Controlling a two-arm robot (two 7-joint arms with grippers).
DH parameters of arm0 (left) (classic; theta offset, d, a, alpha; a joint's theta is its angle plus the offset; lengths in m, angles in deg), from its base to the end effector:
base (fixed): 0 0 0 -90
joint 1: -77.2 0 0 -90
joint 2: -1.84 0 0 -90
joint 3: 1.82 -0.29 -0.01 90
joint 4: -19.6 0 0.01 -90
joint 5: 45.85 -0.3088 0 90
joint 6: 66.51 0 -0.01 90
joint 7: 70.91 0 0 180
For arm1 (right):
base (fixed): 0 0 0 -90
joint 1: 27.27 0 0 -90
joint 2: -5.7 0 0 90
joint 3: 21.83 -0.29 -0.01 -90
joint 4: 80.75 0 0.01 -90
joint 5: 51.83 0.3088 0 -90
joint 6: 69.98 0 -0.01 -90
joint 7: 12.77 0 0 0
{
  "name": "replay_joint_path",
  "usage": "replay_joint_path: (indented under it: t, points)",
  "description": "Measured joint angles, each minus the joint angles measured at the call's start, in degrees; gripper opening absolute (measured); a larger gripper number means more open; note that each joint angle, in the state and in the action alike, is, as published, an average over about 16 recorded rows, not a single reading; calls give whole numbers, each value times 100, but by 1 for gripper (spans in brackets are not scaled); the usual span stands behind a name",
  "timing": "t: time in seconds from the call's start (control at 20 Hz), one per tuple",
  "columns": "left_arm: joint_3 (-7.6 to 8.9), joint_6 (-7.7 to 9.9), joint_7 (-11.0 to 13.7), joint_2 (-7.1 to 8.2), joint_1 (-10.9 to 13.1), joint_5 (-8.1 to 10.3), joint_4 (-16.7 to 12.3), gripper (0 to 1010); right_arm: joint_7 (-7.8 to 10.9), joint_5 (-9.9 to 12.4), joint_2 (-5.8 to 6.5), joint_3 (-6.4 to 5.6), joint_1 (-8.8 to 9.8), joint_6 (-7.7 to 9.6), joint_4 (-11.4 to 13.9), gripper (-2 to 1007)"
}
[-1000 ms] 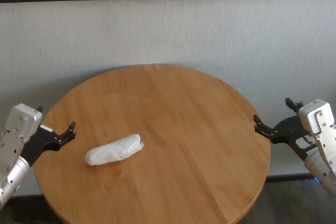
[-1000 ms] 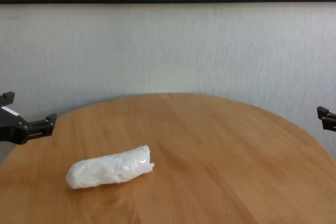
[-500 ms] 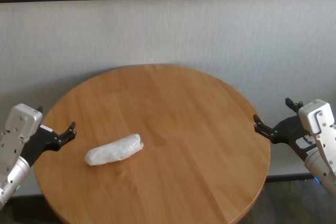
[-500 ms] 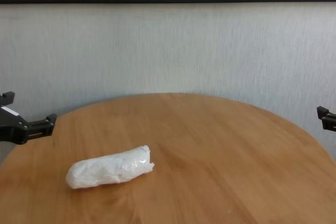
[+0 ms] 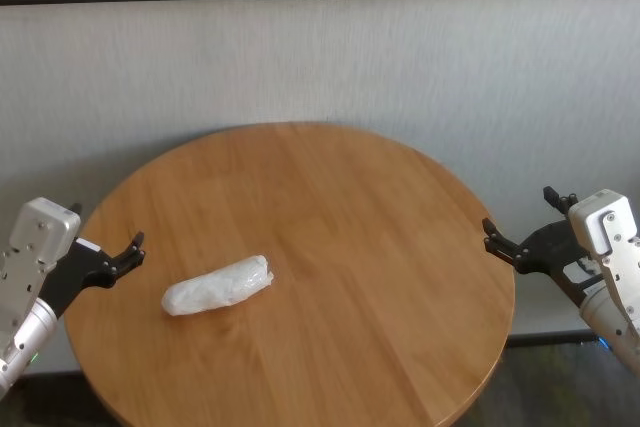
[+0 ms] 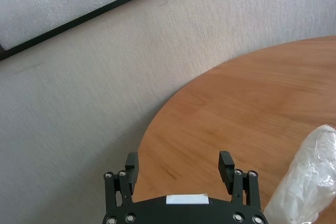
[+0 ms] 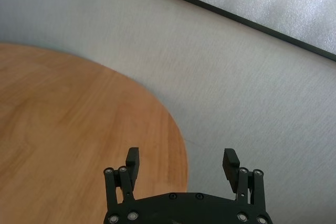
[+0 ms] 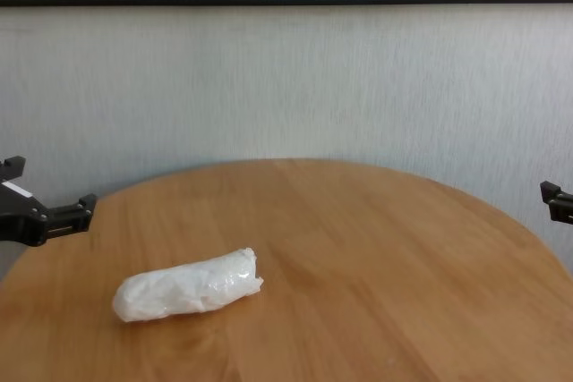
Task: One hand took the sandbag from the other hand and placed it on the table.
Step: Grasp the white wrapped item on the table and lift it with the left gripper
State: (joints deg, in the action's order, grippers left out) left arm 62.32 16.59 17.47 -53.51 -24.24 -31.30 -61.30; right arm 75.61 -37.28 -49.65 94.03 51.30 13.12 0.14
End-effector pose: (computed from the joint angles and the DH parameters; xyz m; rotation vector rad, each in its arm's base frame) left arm 0.3581 0.0827 -0.3022 0.3045 -0.2851 1.2481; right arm 0.3581 -0.0828 -0.3023 -0.3048 -0.2849 -1.2481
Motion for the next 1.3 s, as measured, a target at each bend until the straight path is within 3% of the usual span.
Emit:
replay_joint_path:
  t: [0.4,0.7,0.95,1.3]
  points:
    - [0,0,13,1,0,0,0,1000,0,0,0,0,0,0,0,1001]
    - [3,1,270,131,18,6,-56,1000,0,0,0,0,0,0,0,1001]
    - [21,34,725,364,62,77,-215,1000,0,0,0,0,0,0,0,1001]
    - [-51,209,1708,738,38,222,-488,1000,0,0,0,0,0,0,0,1001]
